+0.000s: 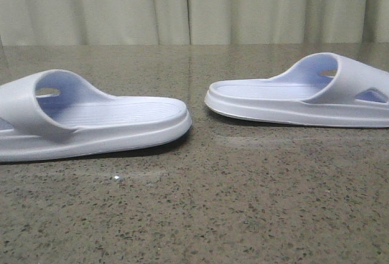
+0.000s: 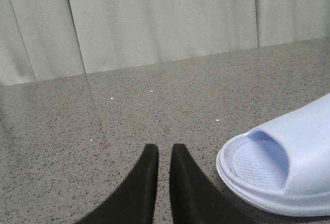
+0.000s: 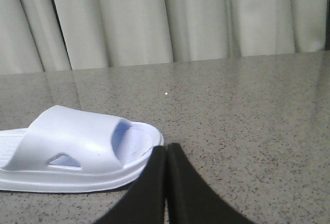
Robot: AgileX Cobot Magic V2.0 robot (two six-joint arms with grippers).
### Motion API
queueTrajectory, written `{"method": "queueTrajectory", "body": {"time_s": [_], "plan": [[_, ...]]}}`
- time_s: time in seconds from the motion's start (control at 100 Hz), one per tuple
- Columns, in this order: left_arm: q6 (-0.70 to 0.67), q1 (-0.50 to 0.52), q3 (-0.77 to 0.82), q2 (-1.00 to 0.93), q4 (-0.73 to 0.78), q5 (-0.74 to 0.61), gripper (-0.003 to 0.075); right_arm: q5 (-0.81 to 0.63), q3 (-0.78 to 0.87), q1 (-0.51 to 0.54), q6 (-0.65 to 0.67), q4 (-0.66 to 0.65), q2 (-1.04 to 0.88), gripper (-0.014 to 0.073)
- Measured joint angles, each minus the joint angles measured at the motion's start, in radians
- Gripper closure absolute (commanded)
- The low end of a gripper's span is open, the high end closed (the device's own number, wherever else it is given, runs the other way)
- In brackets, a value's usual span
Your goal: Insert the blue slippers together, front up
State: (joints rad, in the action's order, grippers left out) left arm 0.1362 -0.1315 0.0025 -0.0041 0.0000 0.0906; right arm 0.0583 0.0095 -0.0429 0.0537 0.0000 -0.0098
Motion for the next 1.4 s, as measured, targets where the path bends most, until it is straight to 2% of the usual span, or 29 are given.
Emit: {"method": "queueTrajectory", "body": {"time_s": [1.4], "plan": [[0.0,0.0,0.0,0.0,0.0,-0.005,0.0704,-0.015,0.0,0.0,0.0,0.0,0.0,0.0701]]}}
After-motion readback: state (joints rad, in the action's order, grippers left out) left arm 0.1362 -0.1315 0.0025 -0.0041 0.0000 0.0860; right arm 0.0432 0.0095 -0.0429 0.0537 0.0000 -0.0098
